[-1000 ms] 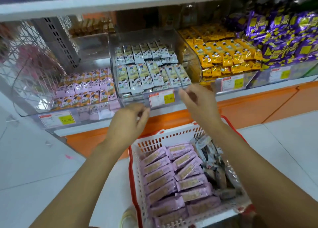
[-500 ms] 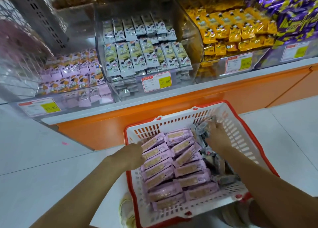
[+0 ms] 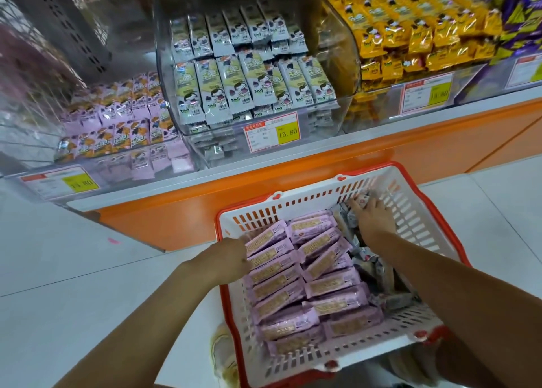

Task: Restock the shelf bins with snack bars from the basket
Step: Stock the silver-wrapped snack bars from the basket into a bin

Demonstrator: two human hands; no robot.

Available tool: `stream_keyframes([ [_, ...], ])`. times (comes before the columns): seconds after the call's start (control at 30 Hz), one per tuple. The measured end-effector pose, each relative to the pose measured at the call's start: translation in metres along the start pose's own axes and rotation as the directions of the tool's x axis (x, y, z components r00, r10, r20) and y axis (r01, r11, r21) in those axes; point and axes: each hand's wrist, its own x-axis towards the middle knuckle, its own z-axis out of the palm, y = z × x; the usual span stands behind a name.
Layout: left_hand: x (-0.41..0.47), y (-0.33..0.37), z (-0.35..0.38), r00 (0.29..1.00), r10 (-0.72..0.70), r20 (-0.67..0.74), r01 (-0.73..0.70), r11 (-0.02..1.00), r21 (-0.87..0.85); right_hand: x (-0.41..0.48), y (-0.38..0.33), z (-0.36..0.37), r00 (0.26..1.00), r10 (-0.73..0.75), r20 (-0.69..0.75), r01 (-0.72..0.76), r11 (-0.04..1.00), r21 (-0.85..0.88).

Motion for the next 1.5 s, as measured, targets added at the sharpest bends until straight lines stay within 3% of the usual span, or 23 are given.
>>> stream_keyframes([
  [0.27, -0.010, 0.003, -0.007, 1.000, 0.006, 0.021, -0.006, 1.000, 0.005, -0.027, 0.010, 0.014, 0.991, -0.117, -0.067, 0.110, 0.989, -0.102],
  [0.43, -0.014, 0.003, -0.001, 0.998, -0.004, 0.056, 0.005, 1.000, -0.017, -0.039, 0.022, 0.020, 0.996, -0.083, -0.036, 0.086, 0.993, 0.085],
  [0.57, -0.012, 0.000, 0.006, 0.997, -0.006, 0.075, 0.006, 1.000, -0.007, -0.046, 0.027, 0.024, 0.999, 0.018, -0.042, 0.003, 0.894, 0.449],
  [0.63, -0.014, 0.003, 0.005, 0.998, 0.014, 0.057, -0.013, 1.000, -0.025, -0.057, 0.030, 0.022, 0.994, 0.094, -0.062, -0.025, 0.720, 0.694],
  [0.67, -0.015, 0.005, 0.003, 0.999, 0.022, 0.039, -0.021, 0.999, -0.031, -0.065, 0.030, 0.019, 0.990, 0.134, -0.051, -0.036, 0.582, 0.813],
  [0.73, -0.016, 0.011, 0.000, 0.998, 0.056, -0.007, -0.056, 0.996, -0.075, -0.085, 0.027, 0.006, 0.981, 0.184, 0.060, -0.095, 0.184, 0.978],
  [0.8, -0.015, 0.017, -0.003, 0.991, 0.120, -0.057, -0.129, 0.970, -0.204, -0.106, 0.023, -0.012, 0.970, 0.079, 0.230, -0.202, -0.264, 0.943],
  [0.83, -0.016, 0.021, -0.006, 0.984, 0.154, -0.089, -0.173, 0.945, -0.276, -0.115, 0.020, -0.021, 0.966, -0.025, 0.258, -0.244, -0.425, 0.872],
  [0.87, -0.018, 0.027, -0.009, 0.976, 0.181, -0.118, -0.211, 0.915, -0.344, -0.122, 0.017, -0.032, 0.961, -0.133, 0.242, -0.276, -0.530, 0.802],
  [0.93, -0.028, 0.042, -0.015, 0.965, 0.204, -0.164, -0.260, 0.819, -0.512, -0.136, 0.010, -0.053, 0.945, -0.288, 0.155, -0.310, -0.640, 0.703],
  [1.07, -0.041, 0.064, -0.020, 0.965, 0.198, -0.170, -0.244, 0.449, -0.860, -0.153, -0.009, -0.091, 0.935, -0.354, -0.029, -0.241, -0.691, 0.682],
  [1.23, -0.050, 0.074, -0.025, 0.962, 0.106, -0.251, -0.263, 0.121, -0.957, -0.157, -0.018, -0.120, 0.928, -0.339, -0.154, -0.167, -0.747, 0.643],
  [1.43, -0.052, 0.073, -0.031, 0.980, 0.014, -0.199, -0.189, -0.247, -0.950, -0.159, -0.016, -0.146, 0.926, -0.306, -0.221, 0.008, -0.569, 0.823],
  [1.5, -0.053, 0.074, -0.035, 0.986, 0.007, -0.169, -0.157, -0.327, -0.932, -0.157, -0.017, -0.152, 0.921, -0.302, -0.246, 0.068, -0.498, 0.865],
])
